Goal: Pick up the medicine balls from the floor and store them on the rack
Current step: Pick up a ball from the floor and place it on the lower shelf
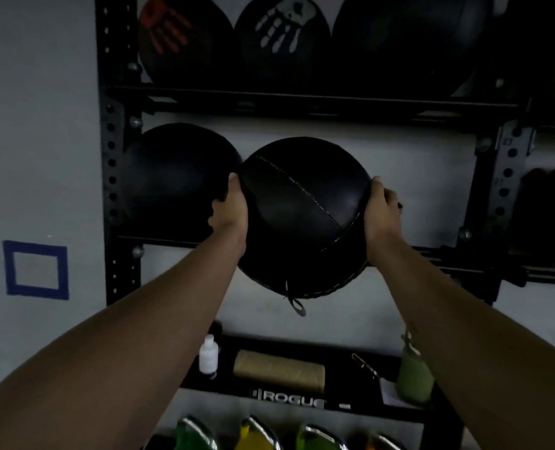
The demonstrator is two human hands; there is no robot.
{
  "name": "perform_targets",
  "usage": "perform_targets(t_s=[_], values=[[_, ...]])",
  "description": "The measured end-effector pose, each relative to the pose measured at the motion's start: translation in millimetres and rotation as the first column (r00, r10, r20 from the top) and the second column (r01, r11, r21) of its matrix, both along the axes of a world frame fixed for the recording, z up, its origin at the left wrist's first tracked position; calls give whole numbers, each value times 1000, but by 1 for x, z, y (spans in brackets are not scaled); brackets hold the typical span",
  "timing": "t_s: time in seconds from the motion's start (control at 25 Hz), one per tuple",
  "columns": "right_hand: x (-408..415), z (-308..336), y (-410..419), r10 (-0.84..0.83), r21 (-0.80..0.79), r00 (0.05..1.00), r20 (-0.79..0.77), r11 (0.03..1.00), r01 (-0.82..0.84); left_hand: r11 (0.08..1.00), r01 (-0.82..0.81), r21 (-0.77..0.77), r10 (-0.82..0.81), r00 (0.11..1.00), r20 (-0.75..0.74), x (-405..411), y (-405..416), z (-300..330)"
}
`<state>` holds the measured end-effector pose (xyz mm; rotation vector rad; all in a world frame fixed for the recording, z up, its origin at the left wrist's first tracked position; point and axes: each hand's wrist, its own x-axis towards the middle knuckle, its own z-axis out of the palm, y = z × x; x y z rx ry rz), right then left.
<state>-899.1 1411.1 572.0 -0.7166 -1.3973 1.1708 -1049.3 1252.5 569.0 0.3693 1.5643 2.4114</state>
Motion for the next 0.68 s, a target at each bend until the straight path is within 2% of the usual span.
perform_targets(t_s=[0.2, 0.32, 0.44, 0.56, 0.68], values=[[-44, 37, 60, -33, 34, 997, -72, 999, 36, 997, 75, 10, -74, 992, -98, -52, 67, 40], [-72, 46, 95, -38, 49, 997, -71, 998, 41, 999, 43, 2, -43, 993, -109, -88, 113, 44], [-103, 43, 123, -2, 80, 1000, -25, 997, 4, 998, -40, -45, 35, 994, -104, -109, 141, 40], [-127, 43, 154, 54, 120, 998, 24, 991, -56, 977, -194, -87, 182, 974, -135, -119, 169, 40], [-147, 42, 180, 70, 133, 988, 139, 987, -89, 933, -334, -132, 310, 935, -174, -124, 199, 40]])
